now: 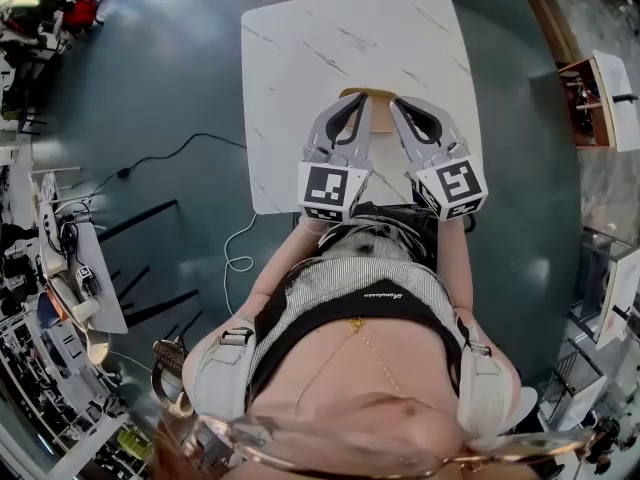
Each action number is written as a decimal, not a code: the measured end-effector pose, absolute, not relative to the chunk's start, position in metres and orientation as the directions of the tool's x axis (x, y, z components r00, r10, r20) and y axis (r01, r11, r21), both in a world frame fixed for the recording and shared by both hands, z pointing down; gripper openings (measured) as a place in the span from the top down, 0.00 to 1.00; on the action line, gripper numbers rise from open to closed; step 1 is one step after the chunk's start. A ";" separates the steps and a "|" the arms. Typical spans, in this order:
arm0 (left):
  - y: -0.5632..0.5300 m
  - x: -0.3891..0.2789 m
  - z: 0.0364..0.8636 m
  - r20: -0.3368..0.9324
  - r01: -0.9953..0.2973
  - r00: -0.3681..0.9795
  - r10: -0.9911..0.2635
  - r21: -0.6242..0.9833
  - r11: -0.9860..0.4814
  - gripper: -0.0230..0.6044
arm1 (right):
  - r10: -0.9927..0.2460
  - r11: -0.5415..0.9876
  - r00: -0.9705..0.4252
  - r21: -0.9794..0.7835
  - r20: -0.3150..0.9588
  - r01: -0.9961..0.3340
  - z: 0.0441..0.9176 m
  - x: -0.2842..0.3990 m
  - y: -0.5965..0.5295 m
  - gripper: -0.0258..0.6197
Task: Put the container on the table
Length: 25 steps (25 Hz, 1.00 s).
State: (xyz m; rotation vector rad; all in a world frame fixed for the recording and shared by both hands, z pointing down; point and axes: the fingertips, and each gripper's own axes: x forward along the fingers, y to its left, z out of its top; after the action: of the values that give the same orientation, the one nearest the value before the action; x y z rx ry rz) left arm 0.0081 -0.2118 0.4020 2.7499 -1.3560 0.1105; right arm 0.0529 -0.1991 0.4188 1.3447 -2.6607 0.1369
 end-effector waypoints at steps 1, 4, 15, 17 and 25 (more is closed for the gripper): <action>-0.212 0.008 0.401 0.096 -0.794 0.607 -0.789 0.034 -0.607 0.96 | -0.791 0.593 -0.585 -0.009 0.182 -0.805 0.418 0.052 -0.199 0.92; -0.212 0.009 0.401 0.095 -0.793 0.608 -0.788 0.035 -0.608 0.96 | -0.790 0.594 -0.585 -0.008 0.182 -0.804 0.418 0.053 -0.199 0.92; -0.213 0.011 0.405 0.106 -0.789 0.614 -0.782 0.042 -0.614 0.96 | -0.794 0.587 -0.574 0.007 0.202 -0.810 0.421 0.055 -0.202 0.92; -0.215 0.011 0.405 0.108 -0.788 0.615 -0.781 0.041 -0.614 0.96 | -0.796 0.585 -0.570 0.016 0.204 -0.811 0.421 0.055 -0.204 0.92; -0.216 0.009 0.407 0.114 -0.788 0.615 -0.780 0.042 -0.615 0.96 | -0.802 0.575 -0.557 0.023 0.214 -0.818 0.422 0.058 -0.205 0.92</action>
State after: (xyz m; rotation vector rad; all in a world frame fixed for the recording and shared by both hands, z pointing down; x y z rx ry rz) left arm 0.0091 -0.2160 0.4075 2.7432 -1.3349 0.1282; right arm 0.0579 -0.2049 0.4225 1.3575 -2.6047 0.1174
